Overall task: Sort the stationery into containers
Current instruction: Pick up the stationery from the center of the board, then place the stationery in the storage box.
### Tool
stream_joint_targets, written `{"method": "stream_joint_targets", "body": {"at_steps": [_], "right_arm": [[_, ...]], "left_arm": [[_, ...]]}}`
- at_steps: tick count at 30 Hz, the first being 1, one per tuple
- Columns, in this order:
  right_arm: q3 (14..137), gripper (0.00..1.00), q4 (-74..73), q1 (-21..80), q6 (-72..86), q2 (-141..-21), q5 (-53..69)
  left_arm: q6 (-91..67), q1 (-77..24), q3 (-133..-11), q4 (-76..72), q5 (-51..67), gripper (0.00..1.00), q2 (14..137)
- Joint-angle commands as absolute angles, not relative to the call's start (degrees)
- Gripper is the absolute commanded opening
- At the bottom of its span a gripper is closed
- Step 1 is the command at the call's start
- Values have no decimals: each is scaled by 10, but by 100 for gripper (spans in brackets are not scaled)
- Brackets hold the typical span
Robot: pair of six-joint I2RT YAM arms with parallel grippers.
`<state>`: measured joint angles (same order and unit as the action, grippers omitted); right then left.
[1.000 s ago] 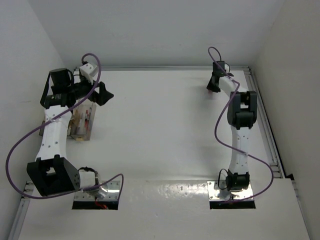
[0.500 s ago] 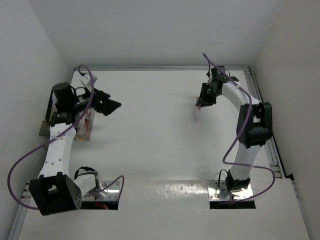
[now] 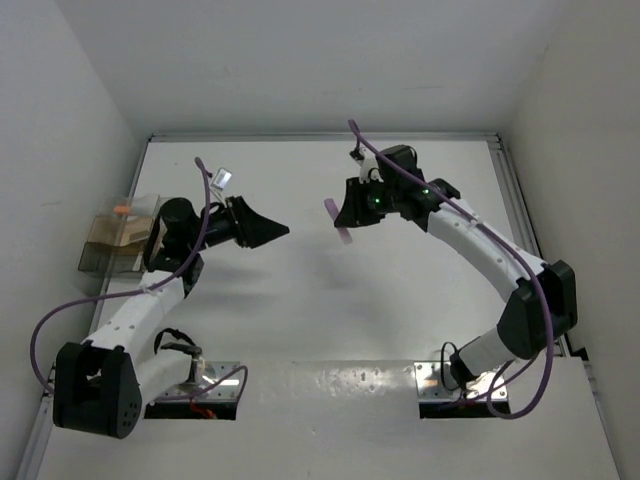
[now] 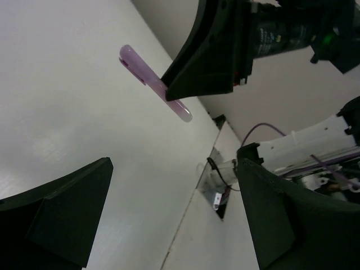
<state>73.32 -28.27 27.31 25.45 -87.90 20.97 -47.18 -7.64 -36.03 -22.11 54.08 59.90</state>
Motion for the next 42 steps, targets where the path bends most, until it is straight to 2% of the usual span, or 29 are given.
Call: {"method": "stream_joint_targets", "body": {"at_steps": [1, 9, 15, 28, 33, 42], "right_arm": [[753, 0, -258, 299, 250, -861, 171], [792, 0, -266, 353, 251, -863, 121], [815, 0, -276, 388, 247, -874, 111], [833, 0, -280, 431, 229, -886, 101], [847, 0, -282, 443, 228, -896, 101], [863, 0, -287, 458, 221, -905, 97]], "left_arm": [[-599, -98, -331, -321, 498, 100, 608], [-573, -140, -369, -280, 447, 100, 630], [-596, -145, -362, -302, 427, 95, 655], [-663, -151, -361, -384, 411, 91, 688], [-673, -159, -366, -399, 410, 82, 704], [-692, -159, -362, -412, 396, 58, 717]]}}
